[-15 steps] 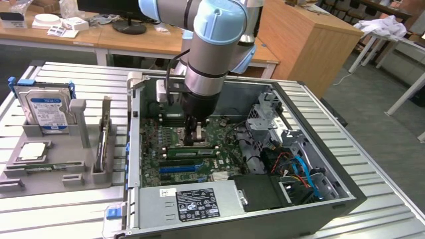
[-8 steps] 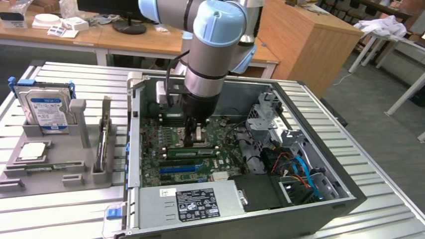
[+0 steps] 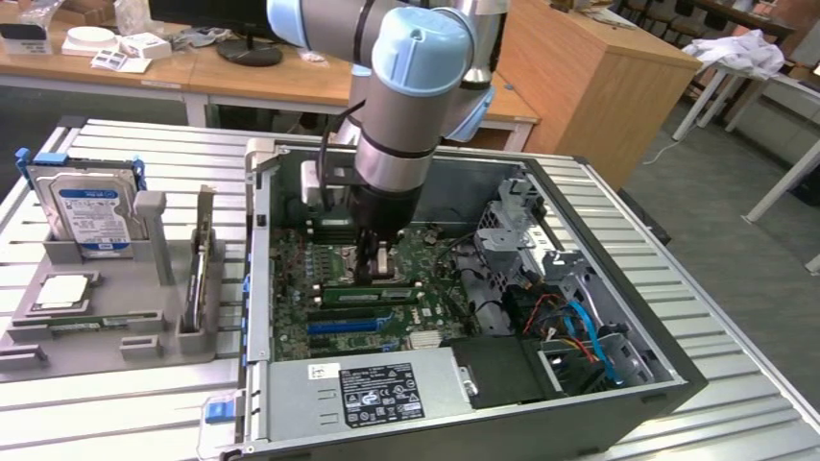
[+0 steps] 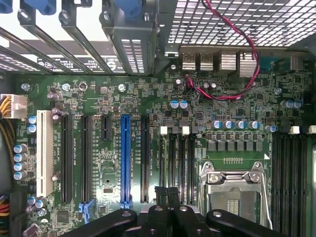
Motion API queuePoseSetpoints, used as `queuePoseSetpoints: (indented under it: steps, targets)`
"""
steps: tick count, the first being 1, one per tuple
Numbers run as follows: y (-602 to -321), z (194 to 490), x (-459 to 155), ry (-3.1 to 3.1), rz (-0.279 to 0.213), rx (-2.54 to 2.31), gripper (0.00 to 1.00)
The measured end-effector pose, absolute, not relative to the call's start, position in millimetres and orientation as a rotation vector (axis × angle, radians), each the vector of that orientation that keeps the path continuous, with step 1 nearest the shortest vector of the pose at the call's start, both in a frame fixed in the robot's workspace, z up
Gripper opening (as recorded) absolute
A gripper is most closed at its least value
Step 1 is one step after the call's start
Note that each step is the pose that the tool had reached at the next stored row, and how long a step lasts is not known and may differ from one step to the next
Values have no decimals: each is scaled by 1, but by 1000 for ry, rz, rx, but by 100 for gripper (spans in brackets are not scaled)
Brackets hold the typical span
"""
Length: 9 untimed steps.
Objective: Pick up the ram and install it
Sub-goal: 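Press down the ram until it locks into place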
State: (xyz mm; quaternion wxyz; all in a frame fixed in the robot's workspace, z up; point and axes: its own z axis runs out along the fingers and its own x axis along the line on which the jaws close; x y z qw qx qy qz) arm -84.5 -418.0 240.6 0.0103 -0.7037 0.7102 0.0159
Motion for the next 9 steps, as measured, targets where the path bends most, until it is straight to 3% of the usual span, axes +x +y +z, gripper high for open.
queuePoseSetpoints:
  steps: [9]
  targets:
    - [-418, 236, -84, 2217, 50, -2196, 11]
